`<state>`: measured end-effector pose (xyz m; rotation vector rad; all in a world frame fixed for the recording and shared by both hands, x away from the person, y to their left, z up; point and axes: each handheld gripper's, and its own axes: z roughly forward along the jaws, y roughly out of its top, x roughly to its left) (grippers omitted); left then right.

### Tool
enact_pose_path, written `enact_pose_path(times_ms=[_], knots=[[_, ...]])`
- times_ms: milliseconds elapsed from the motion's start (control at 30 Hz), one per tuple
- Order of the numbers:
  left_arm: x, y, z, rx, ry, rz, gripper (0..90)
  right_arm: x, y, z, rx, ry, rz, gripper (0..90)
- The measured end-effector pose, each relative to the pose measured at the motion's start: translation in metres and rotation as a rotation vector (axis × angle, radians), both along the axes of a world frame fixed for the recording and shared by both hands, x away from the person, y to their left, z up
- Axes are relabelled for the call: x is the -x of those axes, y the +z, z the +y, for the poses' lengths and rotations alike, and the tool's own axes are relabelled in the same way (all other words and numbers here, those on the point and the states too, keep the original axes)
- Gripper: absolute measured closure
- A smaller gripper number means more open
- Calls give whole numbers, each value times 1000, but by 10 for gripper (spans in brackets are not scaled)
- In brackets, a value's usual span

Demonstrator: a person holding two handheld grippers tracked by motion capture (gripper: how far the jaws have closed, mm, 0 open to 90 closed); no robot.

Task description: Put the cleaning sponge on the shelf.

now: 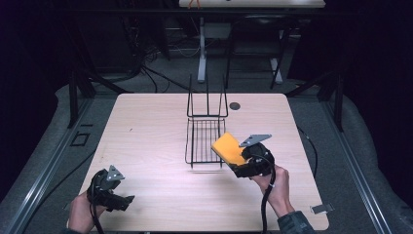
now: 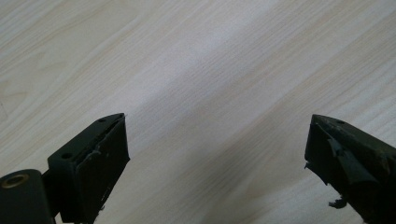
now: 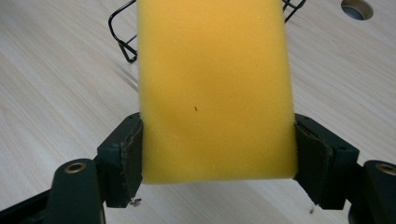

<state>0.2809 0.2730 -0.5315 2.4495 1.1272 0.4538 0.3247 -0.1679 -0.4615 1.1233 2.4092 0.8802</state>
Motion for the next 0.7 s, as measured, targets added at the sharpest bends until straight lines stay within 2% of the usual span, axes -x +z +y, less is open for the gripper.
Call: enact_pose_path(times_ms=[667, 700], knots=[[0, 0, 0, 0, 2, -1, 61, -18, -2, 27, 2, 35, -13, 259], [0, 0, 0, 0, 2, -2, 60, -19, -3, 29, -1, 34, -3, 259]])
